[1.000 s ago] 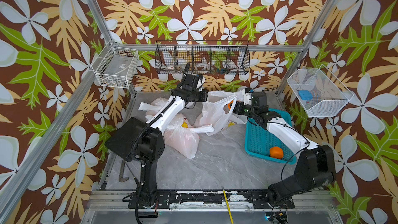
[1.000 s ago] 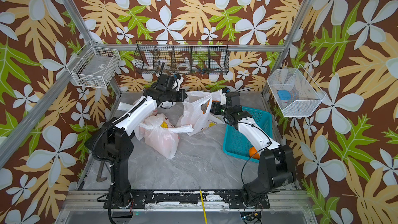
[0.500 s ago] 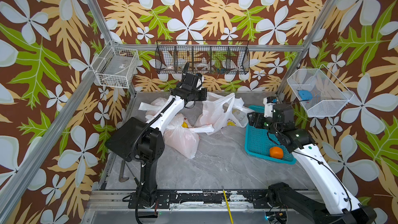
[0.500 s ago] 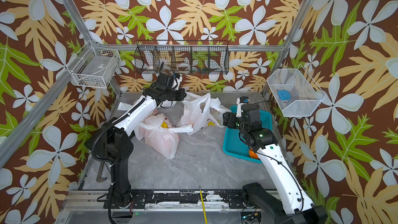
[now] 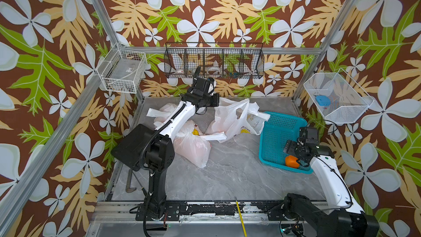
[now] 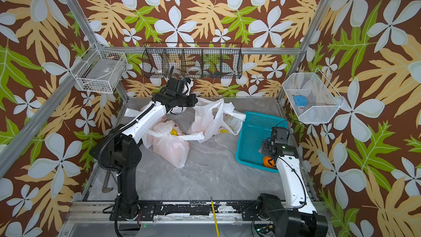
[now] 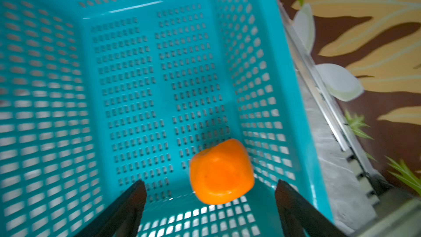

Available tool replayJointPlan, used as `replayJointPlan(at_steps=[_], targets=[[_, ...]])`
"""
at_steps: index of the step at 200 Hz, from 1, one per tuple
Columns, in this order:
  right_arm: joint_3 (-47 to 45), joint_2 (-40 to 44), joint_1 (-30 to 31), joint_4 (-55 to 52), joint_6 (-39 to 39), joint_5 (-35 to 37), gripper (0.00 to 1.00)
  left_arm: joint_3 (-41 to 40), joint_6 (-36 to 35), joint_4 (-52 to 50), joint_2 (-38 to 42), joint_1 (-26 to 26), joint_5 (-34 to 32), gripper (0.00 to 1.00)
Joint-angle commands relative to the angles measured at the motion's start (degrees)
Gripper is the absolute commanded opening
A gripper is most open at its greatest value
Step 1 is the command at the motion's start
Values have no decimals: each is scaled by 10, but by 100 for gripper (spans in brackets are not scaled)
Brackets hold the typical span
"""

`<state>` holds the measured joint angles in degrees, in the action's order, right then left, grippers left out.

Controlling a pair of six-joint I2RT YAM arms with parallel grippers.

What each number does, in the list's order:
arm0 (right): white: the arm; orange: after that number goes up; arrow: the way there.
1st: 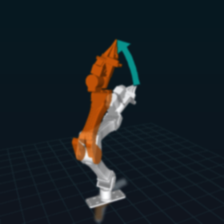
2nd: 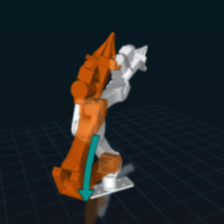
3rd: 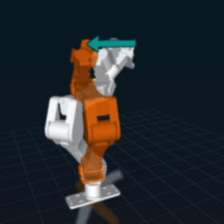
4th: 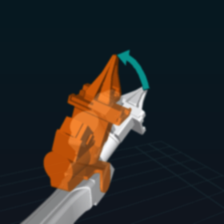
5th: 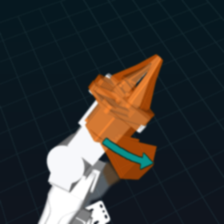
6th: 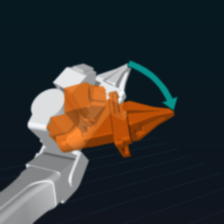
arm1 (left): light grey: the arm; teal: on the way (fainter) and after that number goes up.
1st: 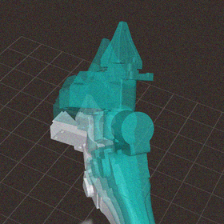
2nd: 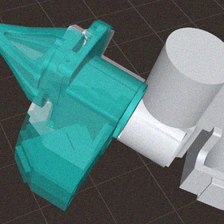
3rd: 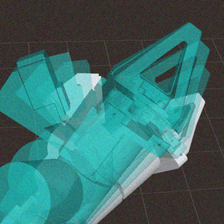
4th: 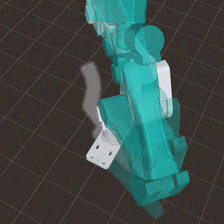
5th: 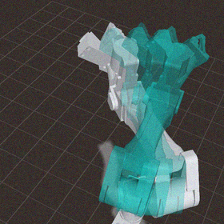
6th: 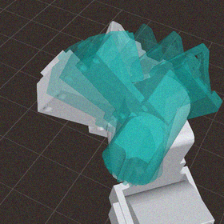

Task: Place the oranges into plastic bags & tie knots
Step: Pick up the orange from the basket, then place the orange in the plastic bag.

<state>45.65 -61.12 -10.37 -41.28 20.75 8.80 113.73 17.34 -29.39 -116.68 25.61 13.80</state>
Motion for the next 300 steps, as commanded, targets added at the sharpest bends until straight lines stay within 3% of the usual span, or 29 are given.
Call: replayJointPlan(at_steps=[1,50,92,108,122,142,173,221,246,283,300], targets=[[-21,-28,-4,29,8,16,92,2,-4,14,-1,0,6,0],[-60,-106,-4,101,13,-44,90,-5,-5,14,3,0,8,0],[-77,-155,-4,139,8,-59,74,-6,-5,14,6,0,9,0],[-74,-147,-4,135,3,-49,60,-4,-6,13,4,0,9,0],[-68,-130,-4,126,-1,-60,55,-4,-6,10,5,0,8,0],[-53,-92,-4,104,0,-98,54,-4,-8,8,6,0,7,0],[-21,-8,9,102,32,-225,53,-4,-7,8,9,0,17,0],[61,-8,136,224,134,-308,53,-9,-7,10,9,0,24,0],[104,-58,187,282,155,-289,53,-10,-8,10,10,0,28,0],[154,-142,217,353,161,-246,54,-13,-15,10,10,0,30,0],[185,-191,233,356,147,-222,59,-12,-15,11,10,0,31,0]])
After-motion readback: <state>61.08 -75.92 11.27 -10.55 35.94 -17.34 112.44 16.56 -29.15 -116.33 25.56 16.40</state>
